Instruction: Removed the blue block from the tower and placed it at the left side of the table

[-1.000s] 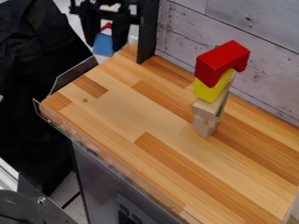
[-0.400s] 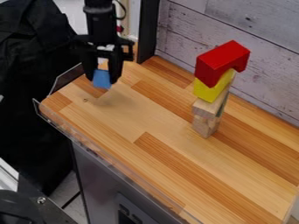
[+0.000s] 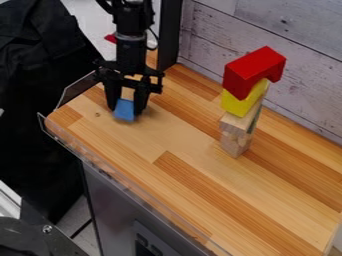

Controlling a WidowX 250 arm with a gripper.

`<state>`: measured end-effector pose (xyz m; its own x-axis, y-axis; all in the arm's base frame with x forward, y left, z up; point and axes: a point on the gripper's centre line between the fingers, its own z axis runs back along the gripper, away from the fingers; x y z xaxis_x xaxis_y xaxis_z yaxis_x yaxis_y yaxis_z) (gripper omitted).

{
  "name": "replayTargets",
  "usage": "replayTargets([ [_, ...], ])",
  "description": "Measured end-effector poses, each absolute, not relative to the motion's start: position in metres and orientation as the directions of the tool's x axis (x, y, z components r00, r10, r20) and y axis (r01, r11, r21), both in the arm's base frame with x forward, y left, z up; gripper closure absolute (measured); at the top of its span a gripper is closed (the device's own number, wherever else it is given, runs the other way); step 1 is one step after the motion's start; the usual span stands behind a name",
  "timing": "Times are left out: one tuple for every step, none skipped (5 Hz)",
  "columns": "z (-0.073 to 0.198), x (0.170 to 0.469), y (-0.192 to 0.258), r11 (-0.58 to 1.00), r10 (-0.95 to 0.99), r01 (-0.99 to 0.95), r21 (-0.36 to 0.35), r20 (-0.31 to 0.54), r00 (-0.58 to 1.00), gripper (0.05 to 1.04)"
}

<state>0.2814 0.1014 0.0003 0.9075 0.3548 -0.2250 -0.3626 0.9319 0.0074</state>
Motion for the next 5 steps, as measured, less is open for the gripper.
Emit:
replayTargets([
  [-0.006, 0.282, 0.1, 0.923, 0.376, -0.385, 0.005, -0.227, 0.899, 0.455],
  [-0.004, 0.281, 0.097, 0.916, 0.39, -0.401, -0.009, -0.22, 0.894, 0.16],
  [0.043, 0.285, 0.094, 0.909, 0.407, -0.413, -0.055, -0.095, 0.909, 0.08],
  [0.092, 0.282, 0.094, 0.907, 0.42, -0.419, -0.04, 0.015, 0.908, 0.083],
  [0.131, 0.281, 0.072, 0.932, 0.362, -0.361, -0.028, 0.034, 0.932, 0.083],
])
